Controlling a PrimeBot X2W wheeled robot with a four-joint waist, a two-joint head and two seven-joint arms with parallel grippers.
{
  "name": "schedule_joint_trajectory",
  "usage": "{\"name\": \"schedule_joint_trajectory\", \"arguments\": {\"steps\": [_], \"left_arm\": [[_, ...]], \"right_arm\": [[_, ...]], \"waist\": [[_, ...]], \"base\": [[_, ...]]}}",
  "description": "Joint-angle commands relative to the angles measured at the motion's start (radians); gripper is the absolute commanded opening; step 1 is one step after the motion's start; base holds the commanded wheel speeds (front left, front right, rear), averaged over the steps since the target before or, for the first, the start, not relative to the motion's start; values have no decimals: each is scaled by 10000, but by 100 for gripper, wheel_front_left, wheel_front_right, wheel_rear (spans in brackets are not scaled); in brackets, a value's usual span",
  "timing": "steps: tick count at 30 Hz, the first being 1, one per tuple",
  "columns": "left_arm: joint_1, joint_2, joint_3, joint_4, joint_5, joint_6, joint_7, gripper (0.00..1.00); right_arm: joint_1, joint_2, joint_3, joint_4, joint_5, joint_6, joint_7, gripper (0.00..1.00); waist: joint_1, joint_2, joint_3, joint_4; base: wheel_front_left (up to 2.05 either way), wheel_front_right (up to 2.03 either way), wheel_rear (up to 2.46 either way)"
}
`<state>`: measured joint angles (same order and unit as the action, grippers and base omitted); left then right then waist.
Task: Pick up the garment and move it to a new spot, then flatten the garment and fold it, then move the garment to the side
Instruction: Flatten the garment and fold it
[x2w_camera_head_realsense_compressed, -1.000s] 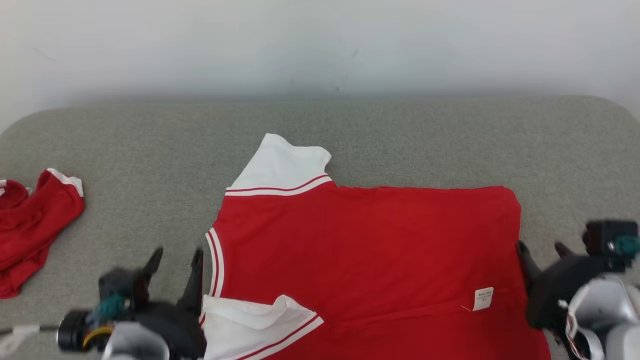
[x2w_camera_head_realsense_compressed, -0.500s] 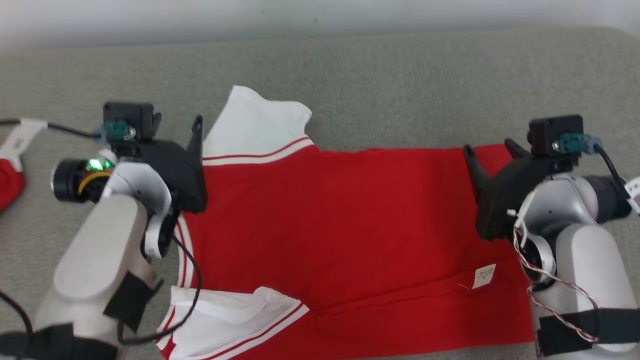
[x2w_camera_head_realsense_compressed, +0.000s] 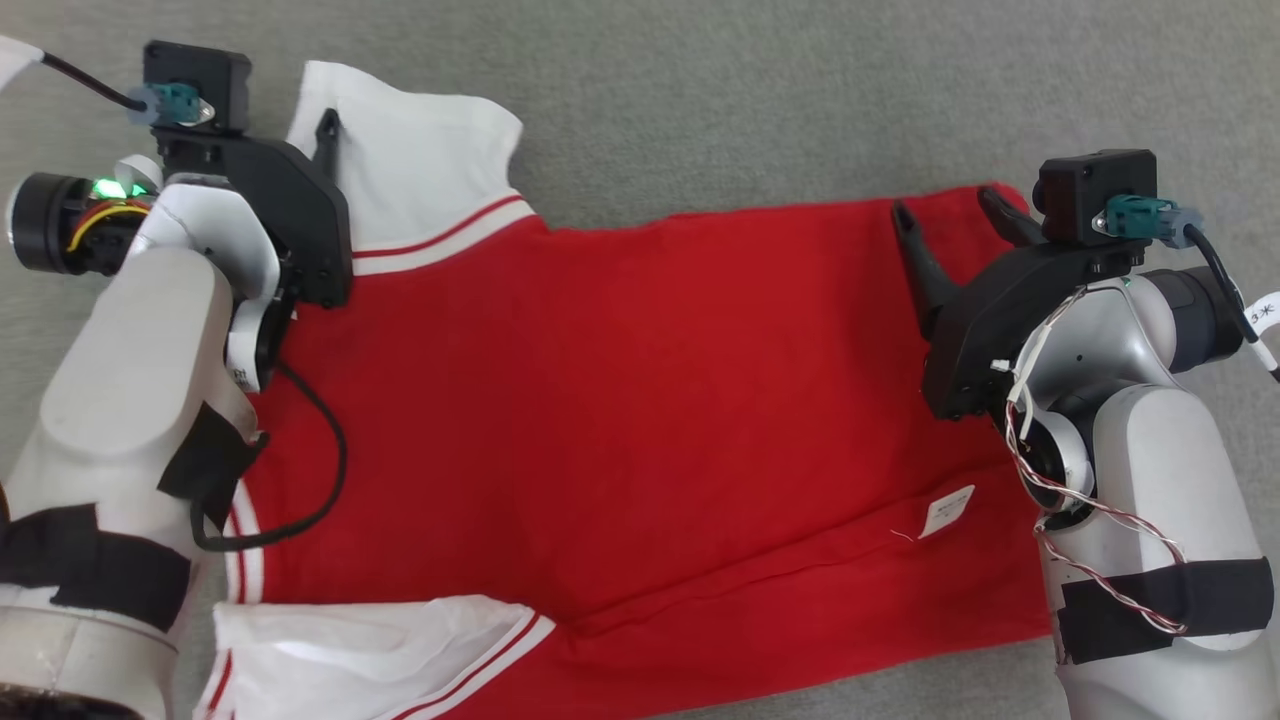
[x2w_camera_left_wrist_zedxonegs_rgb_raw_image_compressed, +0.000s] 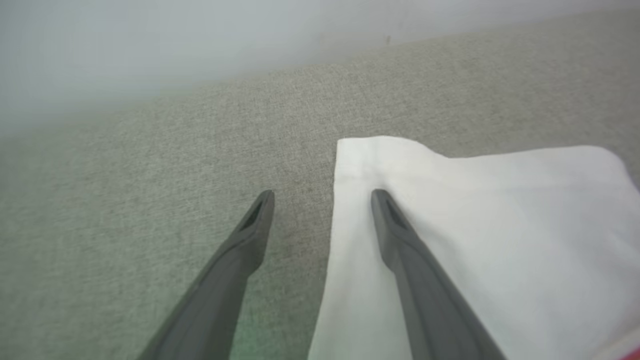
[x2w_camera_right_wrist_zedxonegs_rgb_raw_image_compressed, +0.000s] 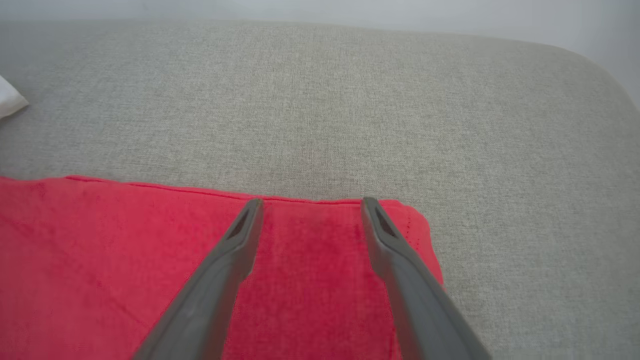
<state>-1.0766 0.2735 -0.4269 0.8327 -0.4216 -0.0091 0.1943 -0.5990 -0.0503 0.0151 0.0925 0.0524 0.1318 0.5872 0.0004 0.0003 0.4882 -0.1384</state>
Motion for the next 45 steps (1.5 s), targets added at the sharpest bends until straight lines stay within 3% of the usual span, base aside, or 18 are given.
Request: {"name": "schedule_joint_trajectory", "arguments": {"steps": [1,9,10,11,12,19,26,37,45], "left_arm": [[-215,42,-11,226,87,69,-133,100],[-549,-232,-276,1255,33,-281,-109,97],[-573,-268,-319,1361,38,-293,-49,68],[-595,-297,-344,1473,38,-286,-2,13],[-599,-319,-375,1590,35,-289,48,0],[-668,-788,-550,1836,54,-168,-110,0],[-773,-1386,-758,2042,121,21,-759,0],[-1121,-1885,-875,2604,-131,-74,-1214,0],[-1313,-1948,-935,2933,-252,-171,-1475,0]], "right_arm": [[-95,-1,25,27,71,-23,-82,100],[33,-1,-217,-91,1,-25,-92,100],[29,-2,-207,-96,-3,-23,-80,100],[19,-2,-193,-99,-14,-23,-48,100],[-3,-1,-175,-102,-43,-23,-5,100],[-216,-130,-547,-182,-941,-23,243,100],[-387,-1477,-530,392,-1999,-23,558,100],[-1132,-1942,-90,1938,-1305,-23,1013,100],[-1043,-2033,-443,1293,-802,-23,812,100]], "waist": [[-4,-3,411,-397],[-4,-3,407,-383],[-4,-3,405,-376],[-4,-3,401,-367],[-4,-3,395,-353],[-4,-3,378,3],[-4,-3,206,510],[-4,-3,85,805],[-4,-3,-41,818]], "base": [[0,0,0],[0,0,0],[0,0,0],[0,0,0],[0,0,0],[0,0,0],[0,0,0],[0,0,0],[0,0,0]]}}
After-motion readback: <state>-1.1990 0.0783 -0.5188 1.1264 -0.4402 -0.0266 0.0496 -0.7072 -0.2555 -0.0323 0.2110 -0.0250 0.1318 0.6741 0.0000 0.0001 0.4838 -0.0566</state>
